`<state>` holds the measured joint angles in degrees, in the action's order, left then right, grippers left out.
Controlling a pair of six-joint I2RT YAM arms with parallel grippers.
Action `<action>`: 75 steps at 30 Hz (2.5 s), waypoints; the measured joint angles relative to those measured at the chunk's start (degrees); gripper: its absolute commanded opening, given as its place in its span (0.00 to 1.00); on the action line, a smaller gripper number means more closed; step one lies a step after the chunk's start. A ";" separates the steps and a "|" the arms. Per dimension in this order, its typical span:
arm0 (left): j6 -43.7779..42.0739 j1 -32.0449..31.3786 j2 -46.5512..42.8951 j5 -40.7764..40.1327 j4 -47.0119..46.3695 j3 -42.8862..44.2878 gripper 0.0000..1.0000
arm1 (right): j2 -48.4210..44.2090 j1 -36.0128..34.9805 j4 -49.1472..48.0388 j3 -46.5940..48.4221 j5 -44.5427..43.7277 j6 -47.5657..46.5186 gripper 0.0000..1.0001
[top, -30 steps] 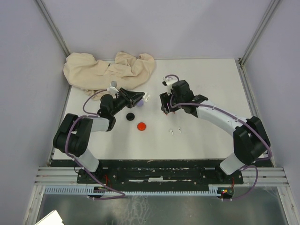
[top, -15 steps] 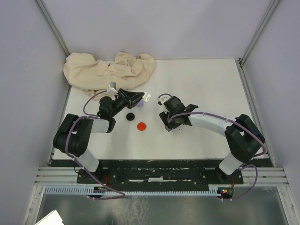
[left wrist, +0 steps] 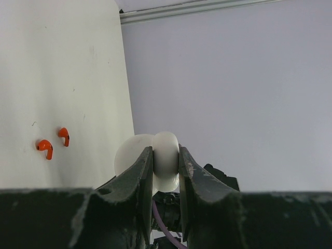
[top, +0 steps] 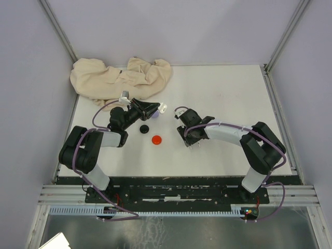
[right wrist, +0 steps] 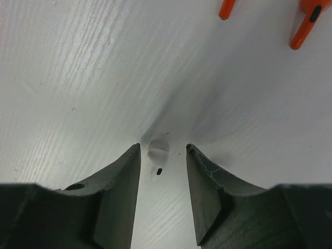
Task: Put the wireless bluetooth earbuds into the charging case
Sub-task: Pick up the earbud from the center of the board, then place the earbud in the charging case.
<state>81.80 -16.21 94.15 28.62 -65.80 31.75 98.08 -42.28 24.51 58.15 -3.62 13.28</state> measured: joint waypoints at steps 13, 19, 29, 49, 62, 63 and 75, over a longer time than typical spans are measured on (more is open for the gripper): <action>0.00 0.02 0.00 0.02 -0.35 0.00 0.03 | 0.26 -0.11 0.17 0.00 0.13 0.70 0.43; 0.00 0.02 0.00 0.02 -0.57 -0.24 0.03 | 0.37 -0.33 0.46 -0.02 0.17 0.94 0.42; 0.00 0.00 0.00 0.02 -0.66 -0.33 0.03 | 1.03 -0.48 0.59 0.00 0.57 1.07 0.33; 1.14 0.02 3.72 0.46 -1.73 0.13 0.03 | -3.72 -0.48 1.95 0.87 -3.06 0.02 0.04; 5.33 -1.29 3.78 0.55 -5.51 -0.74 0.03 | -15.76 -0.48 -15.85 1.03 -6.21 -5.73 0.03; 5.64 -1.29 3.98 0.63 -5.92 -0.87 0.03 | -15.72 -0.48 -16.94 1.03 -6.19 -6.29 0.02; 9.09 -2.32 8.96 2.23 -9.68 -0.85 0.03 | -15.76 -0.48 -38.29 -5.55 -4.48 -12.76 0.01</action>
<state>90.89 -18.52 103.11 30.85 -75.48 30.89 82.32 -42.76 -13.78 52.60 -8.10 0.51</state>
